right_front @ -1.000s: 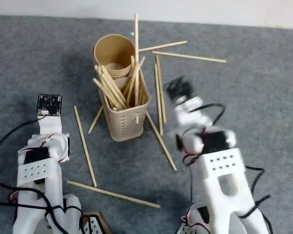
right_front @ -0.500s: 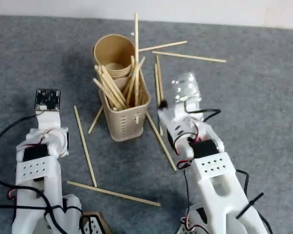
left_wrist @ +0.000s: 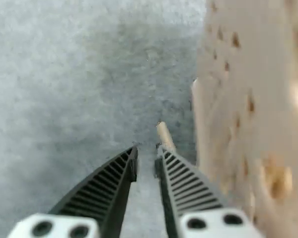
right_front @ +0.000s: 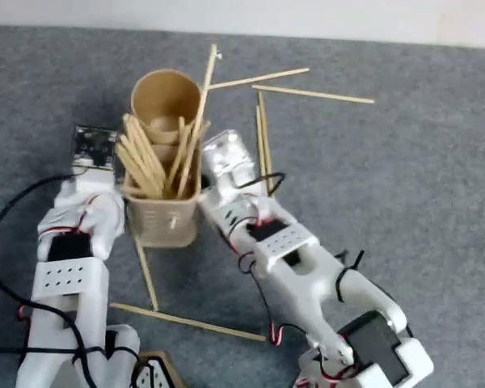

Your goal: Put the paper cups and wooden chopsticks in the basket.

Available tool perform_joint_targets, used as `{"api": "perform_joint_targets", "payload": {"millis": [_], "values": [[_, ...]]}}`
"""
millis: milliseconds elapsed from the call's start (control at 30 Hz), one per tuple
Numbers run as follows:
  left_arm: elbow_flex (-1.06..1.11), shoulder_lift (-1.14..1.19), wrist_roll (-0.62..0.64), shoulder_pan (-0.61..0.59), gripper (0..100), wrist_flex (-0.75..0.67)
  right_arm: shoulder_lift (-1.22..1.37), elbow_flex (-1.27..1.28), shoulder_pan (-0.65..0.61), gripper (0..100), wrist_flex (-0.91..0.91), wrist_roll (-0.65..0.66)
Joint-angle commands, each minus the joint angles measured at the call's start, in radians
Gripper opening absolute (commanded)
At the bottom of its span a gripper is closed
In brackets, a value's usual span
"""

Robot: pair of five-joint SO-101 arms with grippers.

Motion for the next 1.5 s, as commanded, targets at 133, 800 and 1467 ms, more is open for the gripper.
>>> {"api": "perform_joint_targets", "payload": {"millis": [133, 800, 1467], "values": [[-0.134, -0.018, -0.035, -0.004, 10, 0.051, 0.001, -0.090, -0.110, 11.2, -0.019, -0.008], [-0.274, -0.019, 0.023, -0.266, 10, 0.087, -0.328, -0.427, 0.219, 11.2, 0.524, 0.000], [-0.349, -0.027, -0.137, -0.862, 10, 0.497, 0.127, -0.228, 0.265, 11.2, 0.503, -0.005]]}}
